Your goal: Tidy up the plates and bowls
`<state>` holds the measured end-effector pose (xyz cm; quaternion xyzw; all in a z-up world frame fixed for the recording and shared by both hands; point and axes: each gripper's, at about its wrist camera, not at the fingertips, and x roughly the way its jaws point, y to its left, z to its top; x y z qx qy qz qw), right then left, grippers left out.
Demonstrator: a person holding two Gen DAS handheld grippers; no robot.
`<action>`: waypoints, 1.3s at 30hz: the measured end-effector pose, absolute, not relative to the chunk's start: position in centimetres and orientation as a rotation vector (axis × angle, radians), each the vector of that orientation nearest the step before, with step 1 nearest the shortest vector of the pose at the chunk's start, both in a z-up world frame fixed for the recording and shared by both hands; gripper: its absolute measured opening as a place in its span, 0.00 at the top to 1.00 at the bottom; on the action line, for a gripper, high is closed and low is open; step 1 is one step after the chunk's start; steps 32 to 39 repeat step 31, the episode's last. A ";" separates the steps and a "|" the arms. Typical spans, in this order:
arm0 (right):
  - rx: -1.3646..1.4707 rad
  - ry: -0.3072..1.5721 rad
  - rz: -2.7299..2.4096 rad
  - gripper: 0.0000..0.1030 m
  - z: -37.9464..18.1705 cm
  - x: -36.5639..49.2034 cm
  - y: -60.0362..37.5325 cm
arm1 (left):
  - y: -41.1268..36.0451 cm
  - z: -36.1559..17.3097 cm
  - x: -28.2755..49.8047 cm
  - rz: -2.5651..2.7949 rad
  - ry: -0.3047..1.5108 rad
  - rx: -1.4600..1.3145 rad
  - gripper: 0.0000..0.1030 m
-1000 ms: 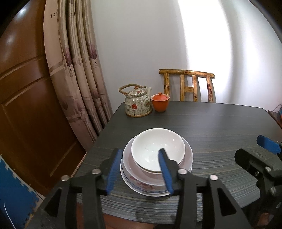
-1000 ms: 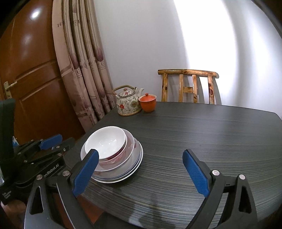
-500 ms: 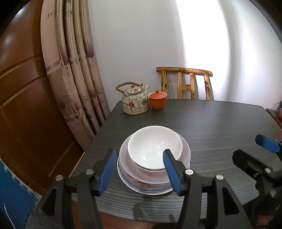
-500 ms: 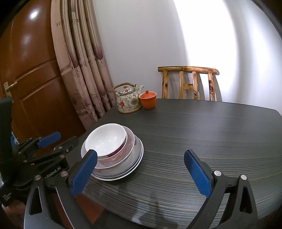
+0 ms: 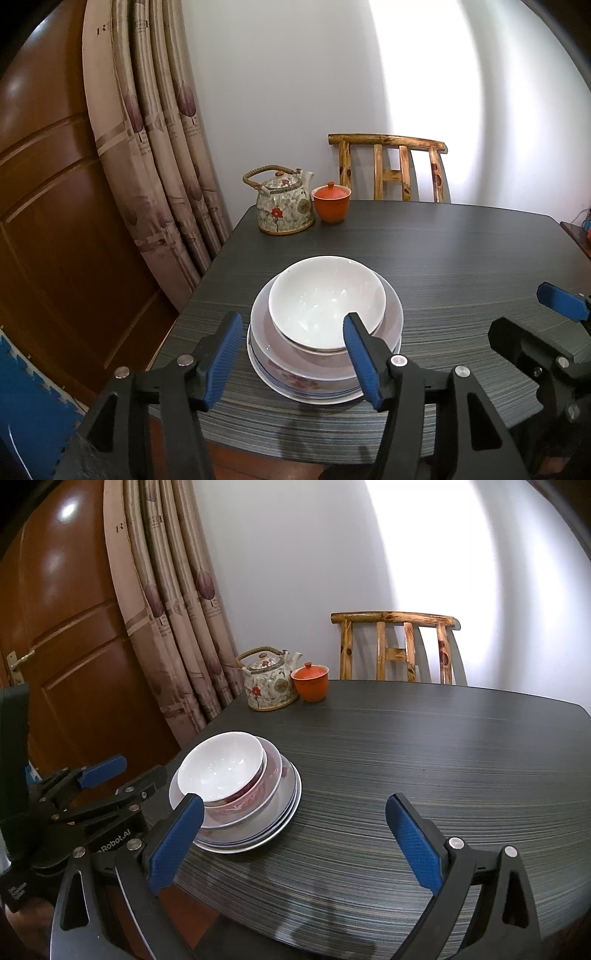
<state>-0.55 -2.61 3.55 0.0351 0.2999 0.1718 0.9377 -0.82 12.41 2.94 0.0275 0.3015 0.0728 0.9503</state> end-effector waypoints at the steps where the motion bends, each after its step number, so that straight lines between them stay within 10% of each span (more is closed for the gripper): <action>1: 0.070 0.614 0.350 0.05 3.5 -0.6 -2.6 | 12.4 2.9 -0.9 0.147 0.613 0.056 0.43; 39: 0.076 0.660 0.328 0.03 1.8 0.1 -3.8 | 12.5 2.2 -0.4 0.186 0.621 0.091 0.38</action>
